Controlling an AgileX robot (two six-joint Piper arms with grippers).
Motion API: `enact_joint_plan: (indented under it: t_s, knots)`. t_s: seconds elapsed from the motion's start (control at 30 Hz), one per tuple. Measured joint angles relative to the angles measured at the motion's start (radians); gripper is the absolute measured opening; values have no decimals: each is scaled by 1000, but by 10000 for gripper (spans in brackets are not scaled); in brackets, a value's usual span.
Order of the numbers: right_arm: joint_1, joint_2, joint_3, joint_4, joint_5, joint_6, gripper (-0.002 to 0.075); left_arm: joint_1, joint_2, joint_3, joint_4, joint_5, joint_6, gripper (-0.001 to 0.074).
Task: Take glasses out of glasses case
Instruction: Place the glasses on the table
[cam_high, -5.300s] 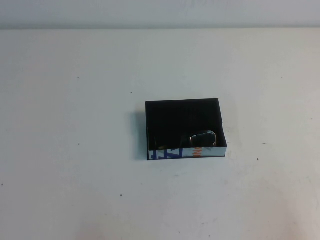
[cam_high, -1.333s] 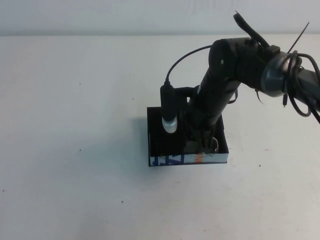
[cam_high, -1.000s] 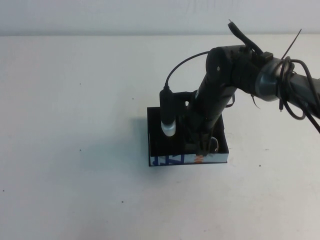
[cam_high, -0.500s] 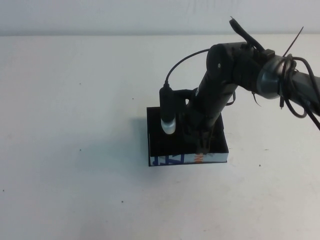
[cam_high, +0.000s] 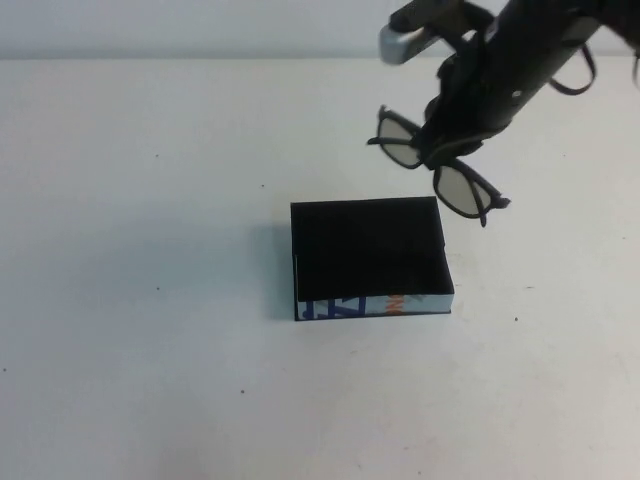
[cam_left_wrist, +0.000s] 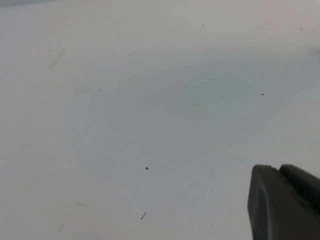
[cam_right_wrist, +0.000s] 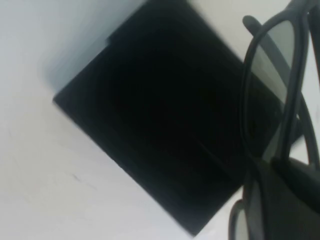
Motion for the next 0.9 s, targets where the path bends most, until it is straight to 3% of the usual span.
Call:
enact_joint_plan:
  t_s: [0.1, 0.27, 0.5, 0.77, 0.9]
  knots:
    - [-79, -62, 106, 64, 0, 201, 5, 0, 0, 0, 0, 0, 0, -4]
    - [-194, -174, 418, 122, -9, 305, 5, 0, 0, 0, 0, 0, 0, -4]
    - [-252, -294, 828, 114, -313, 341, 5, 0, 0, 0, 0, 0, 0, -4]
    - [-252, -297, 929, 116, -508, 341, 7, 0, 0, 0, 0, 0, 0, -4]
    - [-252, -293, 929, 118, -541, 341, 46, 0, 0, 0, 0, 0, 0, -5]
